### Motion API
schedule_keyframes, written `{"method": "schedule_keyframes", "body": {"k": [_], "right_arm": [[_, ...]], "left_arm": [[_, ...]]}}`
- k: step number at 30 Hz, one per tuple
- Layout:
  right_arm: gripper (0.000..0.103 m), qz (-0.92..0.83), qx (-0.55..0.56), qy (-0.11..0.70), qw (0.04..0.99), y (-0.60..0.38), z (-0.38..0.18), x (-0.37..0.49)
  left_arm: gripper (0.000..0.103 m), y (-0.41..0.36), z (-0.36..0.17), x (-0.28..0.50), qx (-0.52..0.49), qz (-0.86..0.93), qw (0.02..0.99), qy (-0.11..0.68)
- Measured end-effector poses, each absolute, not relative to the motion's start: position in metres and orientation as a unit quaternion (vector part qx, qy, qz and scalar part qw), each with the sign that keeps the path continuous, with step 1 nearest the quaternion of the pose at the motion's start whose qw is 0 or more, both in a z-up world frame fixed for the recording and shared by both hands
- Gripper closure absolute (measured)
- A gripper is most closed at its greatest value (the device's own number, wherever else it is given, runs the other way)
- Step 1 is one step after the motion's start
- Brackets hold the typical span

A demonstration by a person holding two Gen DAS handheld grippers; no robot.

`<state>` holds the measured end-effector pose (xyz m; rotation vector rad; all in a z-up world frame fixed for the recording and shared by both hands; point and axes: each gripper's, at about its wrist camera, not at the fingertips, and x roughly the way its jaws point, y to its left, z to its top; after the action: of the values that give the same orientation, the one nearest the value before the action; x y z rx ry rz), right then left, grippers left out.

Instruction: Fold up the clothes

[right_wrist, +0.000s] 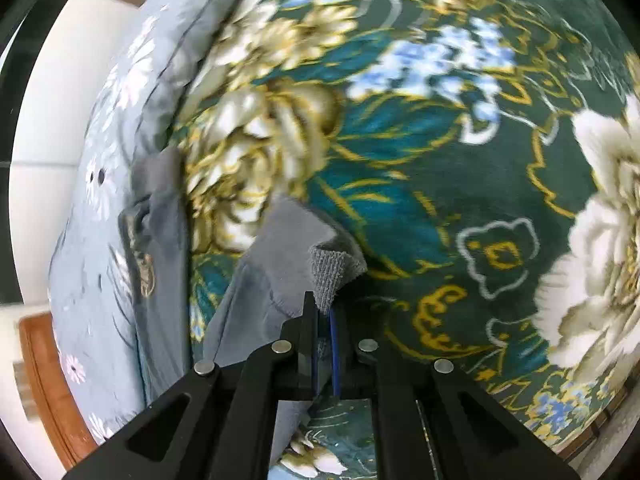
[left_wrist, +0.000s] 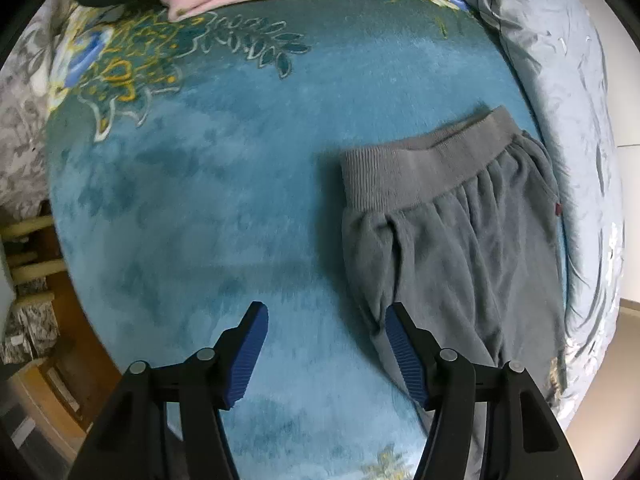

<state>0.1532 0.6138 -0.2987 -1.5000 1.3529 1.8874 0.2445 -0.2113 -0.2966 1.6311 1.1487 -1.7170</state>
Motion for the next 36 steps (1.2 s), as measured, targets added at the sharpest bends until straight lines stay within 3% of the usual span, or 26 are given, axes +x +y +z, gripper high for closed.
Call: {"method": "schedule_keyframes", "body": {"k": [11, 15, 16, 21, 23, 29, 36], "right_arm": [[0.098, 0.674, -0.553, 0.449, 0.195, 0.607, -0.289, 0.144], [0.098, 0.675, -0.556, 0.448, 0.187, 0.599, -0.283, 0.139], [0.098, 0.676, -0.556, 0.448, 0.183, 0.598, -0.280, 0.137], [0.099, 0.701, -0.533, 0.439, 0.177, 0.601, -0.250, 0.136], [0.099, 0.697, -0.549, 0.421, 0.188, 0.607, -0.257, 0.140], [0.099, 0.659, -0.589, 0.420, 0.205, 0.606, -0.302, 0.152], [0.097, 0.656, -0.588, 0.434, 0.186, 0.611, -0.313, 0.156]], "left_arm": [[0.041, -0.225, -0.335, 0.216, 0.599, -0.637, 0.209, 0.438], [0.089, -0.216, -0.337, 0.206, 0.600, -0.645, 0.183, 0.437], [0.092, -0.214, -0.334, 0.202, 0.598, -0.649, 0.181, 0.435], [0.095, -0.226, -0.289, 0.199, 0.541, -0.683, 0.180, 0.457], [0.095, -0.231, -0.287, 0.199, 0.557, -0.688, 0.180, 0.429], [0.095, -0.223, -0.324, 0.216, 0.602, -0.653, 0.211, 0.407], [0.092, -0.225, -0.327, 0.214, 0.602, -0.650, 0.200, 0.419]]}}
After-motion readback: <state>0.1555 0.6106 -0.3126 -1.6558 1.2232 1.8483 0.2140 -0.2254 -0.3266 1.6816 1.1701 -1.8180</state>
